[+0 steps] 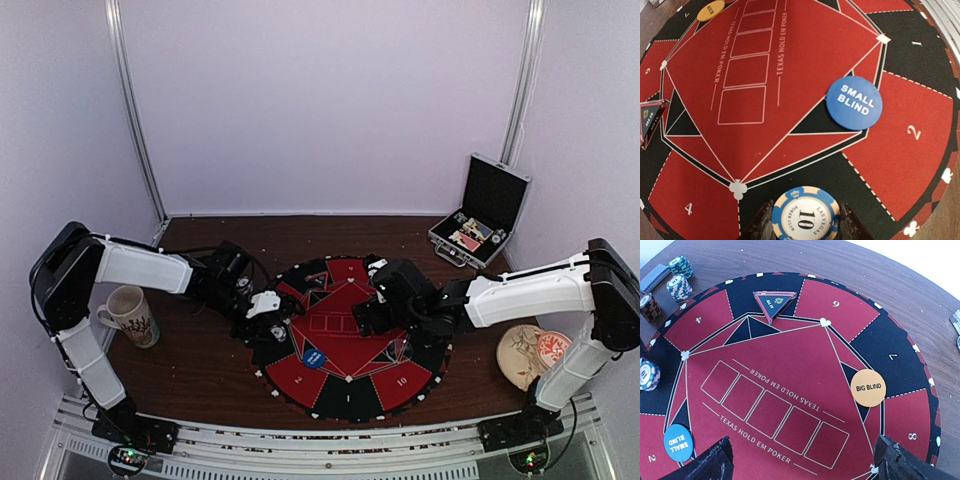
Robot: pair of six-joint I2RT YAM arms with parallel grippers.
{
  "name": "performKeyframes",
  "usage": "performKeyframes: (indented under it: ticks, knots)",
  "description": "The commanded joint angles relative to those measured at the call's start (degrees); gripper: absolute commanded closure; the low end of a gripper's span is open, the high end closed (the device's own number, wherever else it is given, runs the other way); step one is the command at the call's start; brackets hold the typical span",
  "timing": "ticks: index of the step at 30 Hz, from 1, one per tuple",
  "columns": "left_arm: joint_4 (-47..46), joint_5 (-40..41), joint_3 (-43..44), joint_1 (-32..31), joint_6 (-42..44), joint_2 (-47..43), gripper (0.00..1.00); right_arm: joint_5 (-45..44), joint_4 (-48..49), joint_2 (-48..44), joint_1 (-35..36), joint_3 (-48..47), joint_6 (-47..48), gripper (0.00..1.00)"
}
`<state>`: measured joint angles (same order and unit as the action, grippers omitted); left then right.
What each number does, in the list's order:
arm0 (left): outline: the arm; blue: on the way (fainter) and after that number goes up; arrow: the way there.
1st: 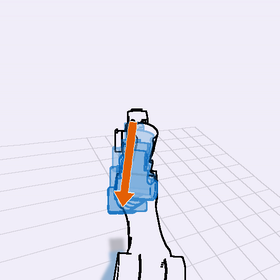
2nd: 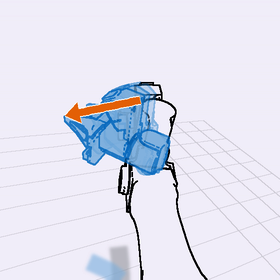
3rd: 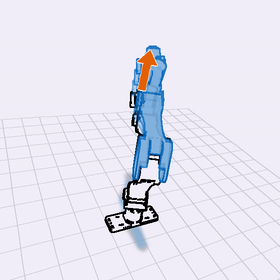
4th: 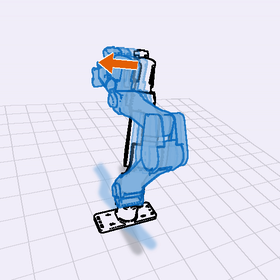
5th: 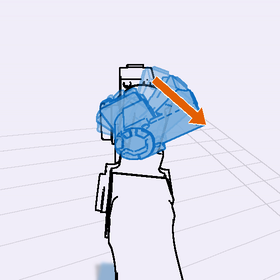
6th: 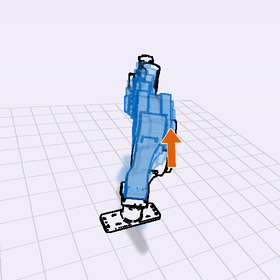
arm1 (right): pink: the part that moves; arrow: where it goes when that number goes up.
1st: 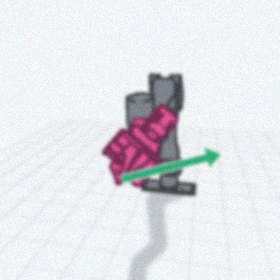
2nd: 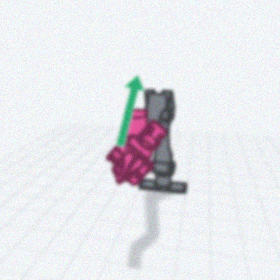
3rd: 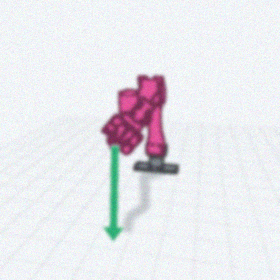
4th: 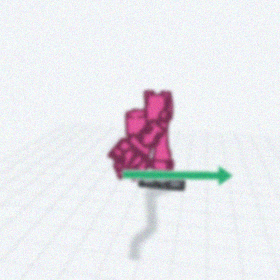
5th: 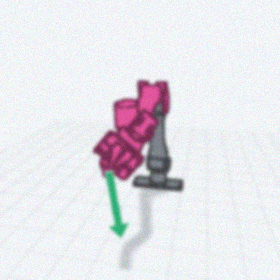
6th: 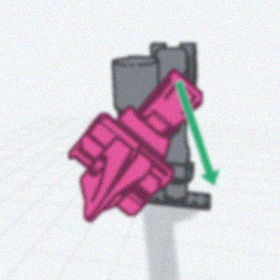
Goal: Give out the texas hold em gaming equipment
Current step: Place the poker chips pile at the small blind area.
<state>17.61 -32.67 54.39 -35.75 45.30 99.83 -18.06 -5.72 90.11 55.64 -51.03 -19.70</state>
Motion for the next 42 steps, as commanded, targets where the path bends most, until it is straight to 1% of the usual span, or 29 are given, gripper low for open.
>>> performKeyframes:
  ticks: [1,11,18,23,25,33,37,39,42]
  knots:
    - [-2.5,2.6,3.8,-0.1,-3.2,2.5,0.88,-1.3,0.5,-1.4,0.0,0.7,0.2,0.01]
    - [-2.9,5.8,7.5,-0.1,-5.8,6.5,0.88,-1.1,0.5,-1.5,0.0,0.8,0.2,0.01]
    - [-2.8,7.2,7.9,-0.1,-6.0,7.4,0.87,-1.1,0.5,-1.4,0.0,0.8,0.3,0.01]
    - [-2.5,7.3,7.7,-0.1,-5.6,7.6,0.84,-1.2,0.5,-1.4,-0.1,0.8,0.3,0.01]
    - [-2.2,7.3,7.8,-0.1,-5.4,7.8,0.79,-1.2,0.5,-1.4,0.0,0.7,0.3,0.01]
    - [-2.1,7.2,7.4,-0.1,-5.3,7.2,0.49,-1.1,0.4,-1.5,0.0,0.7,0.3,0.01]
    - [-2.6,7.1,6.3,-0.1,-5.4,5.9,0.30,-1.1,0.4,-1.5,-0.1,0.8,0.4,0.01]
    - [-3.1,7.3,5.6,-0.1,-5.7,4.7,0.23,-1.2,0.4,-1.5,0.0,0.8,0.3,0.01]
    - [-5.1,7.9,4.4,0.1,-7.0,1.3,0.09,-1.2,0.4,-1.5,0.0,0.8,0.3,0.01]
